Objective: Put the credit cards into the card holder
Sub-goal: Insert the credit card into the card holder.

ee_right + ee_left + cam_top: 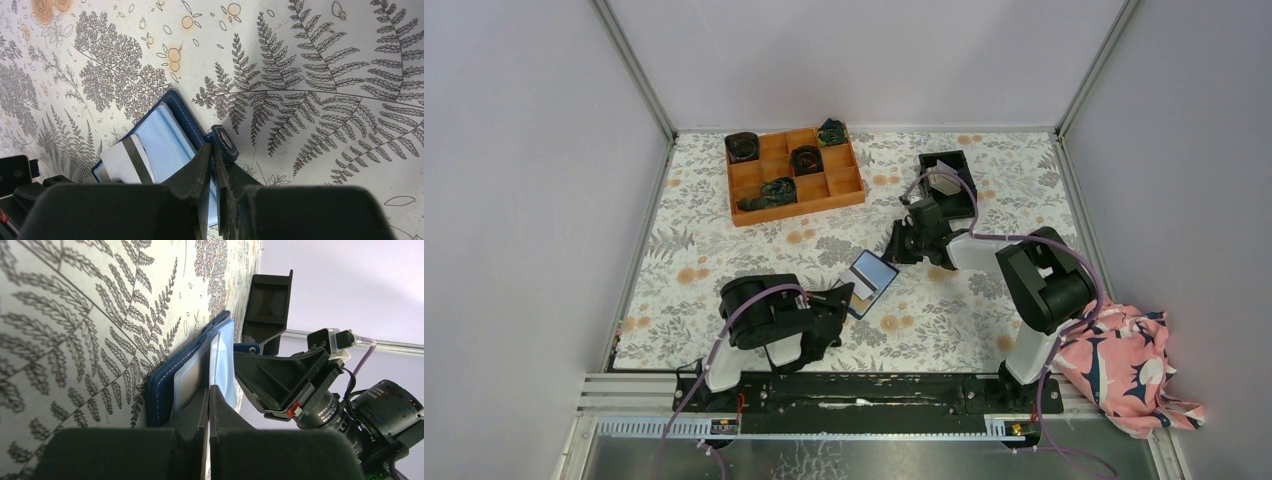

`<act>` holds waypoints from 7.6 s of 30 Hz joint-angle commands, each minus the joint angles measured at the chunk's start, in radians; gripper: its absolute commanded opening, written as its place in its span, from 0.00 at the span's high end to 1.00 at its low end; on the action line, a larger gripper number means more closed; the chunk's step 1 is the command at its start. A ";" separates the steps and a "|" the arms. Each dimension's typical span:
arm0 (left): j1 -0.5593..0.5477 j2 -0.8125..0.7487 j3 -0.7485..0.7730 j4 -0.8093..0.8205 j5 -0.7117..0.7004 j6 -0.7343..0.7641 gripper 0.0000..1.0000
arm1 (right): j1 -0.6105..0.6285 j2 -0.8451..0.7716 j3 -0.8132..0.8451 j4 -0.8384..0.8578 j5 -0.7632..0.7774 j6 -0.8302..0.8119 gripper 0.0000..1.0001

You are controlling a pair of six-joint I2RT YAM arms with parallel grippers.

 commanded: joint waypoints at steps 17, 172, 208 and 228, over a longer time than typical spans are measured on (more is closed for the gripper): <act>0.135 0.074 -0.046 0.102 0.279 0.119 1.00 | 0.091 -0.041 -0.139 -0.079 0.070 0.042 0.85; 0.036 -0.234 -0.088 -0.464 0.320 0.223 0.56 | 0.622 -0.294 -0.168 0.036 0.504 0.005 1.00; 0.037 -0.240 -0.105 -0.457 0.319 0.214 0.54 | 0.644 -0.200 -0.186 0.166 0.710 -0.034 1.00; 0.037 -0.273 -0.121 -0.428 0.301 0.249 0.53 | 0.646 -0.255 -0.195 0.179 0.589 -0.014 1.00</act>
